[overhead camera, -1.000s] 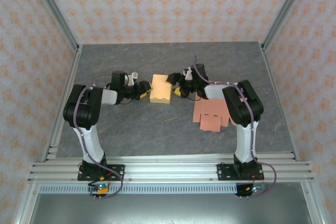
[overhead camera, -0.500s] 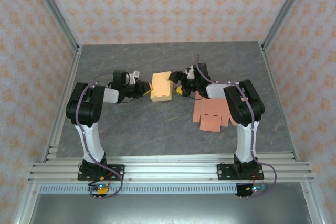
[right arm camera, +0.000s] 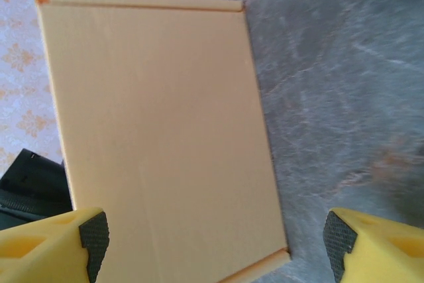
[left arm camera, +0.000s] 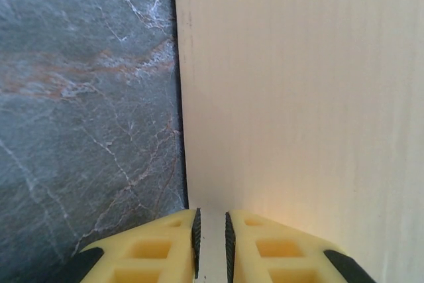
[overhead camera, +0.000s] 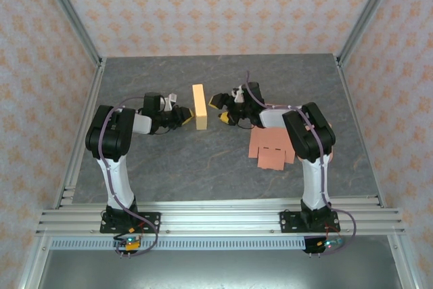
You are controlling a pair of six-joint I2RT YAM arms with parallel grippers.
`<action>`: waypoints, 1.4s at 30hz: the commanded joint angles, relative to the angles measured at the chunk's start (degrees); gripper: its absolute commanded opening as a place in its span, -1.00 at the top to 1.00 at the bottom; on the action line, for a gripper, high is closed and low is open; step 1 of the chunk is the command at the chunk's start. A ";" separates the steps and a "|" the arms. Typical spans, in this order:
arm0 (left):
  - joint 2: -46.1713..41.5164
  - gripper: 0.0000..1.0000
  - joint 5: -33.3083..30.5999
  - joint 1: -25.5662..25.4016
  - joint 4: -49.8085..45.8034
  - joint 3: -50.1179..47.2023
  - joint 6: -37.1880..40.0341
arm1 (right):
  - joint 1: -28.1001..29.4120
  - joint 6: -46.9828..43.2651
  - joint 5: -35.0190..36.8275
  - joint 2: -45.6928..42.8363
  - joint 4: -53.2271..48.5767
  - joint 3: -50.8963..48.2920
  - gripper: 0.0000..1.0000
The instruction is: Fold the paper box
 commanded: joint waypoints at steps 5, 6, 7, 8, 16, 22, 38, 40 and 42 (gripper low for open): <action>0.10 0.56 -4.07 -0.18 -7.34 -0.42 1.07 | 0.32 -3.54 0.12 0.38 -4.11 6.49 -0.71; 0.02 0.55 -4.07 -0.16 -7.36 -0.42 0.90 | 0.39 -3.66 0.09 0.45 -4.15 6.91 -0.70; -0.19 0.54 -4.09 -0.10 -7.65 -0.36 0.74 | 0.42 -3.69 0.09 0.55 -4.19 7.39 -0.70; -0.68 0.52 -4.35 0.07 -7.85 -0.44 0.49 | 0.49 -3.77 0.17 0.63 -4.28 7.77 -0.70; -19.00 -0.04 -20.86 2.46 -26.11 -0.09 1.61 | 0.30 -9.95 3.74 -2.16 -9.68 9.06 -0.69; -25.35 -0.34 -22.87 -2.55 -42.96 11.81 4.87 | -0.96 -16.87 7.92 -6.16 -14.17 8.39 -0.71; -10.37 -0.42 -57.00 -19.83 -68.35 33.92 5.95 | -5.08 -29.34 25.65 -24.22 -9.98 -7.89 -0.79; -8.89 -0.41 -56.42 -20.13 -67.59 34.64 5.22 | -5.18 -30.89 25.94 -25.02 -10.77 -8.37 -0.79; -7.23 -0.38 -55.45 -20.44 -66.73 35.51 4.83 | -5.26 -31.07 26.04 -25.27 -10.55 -8.88 -0.80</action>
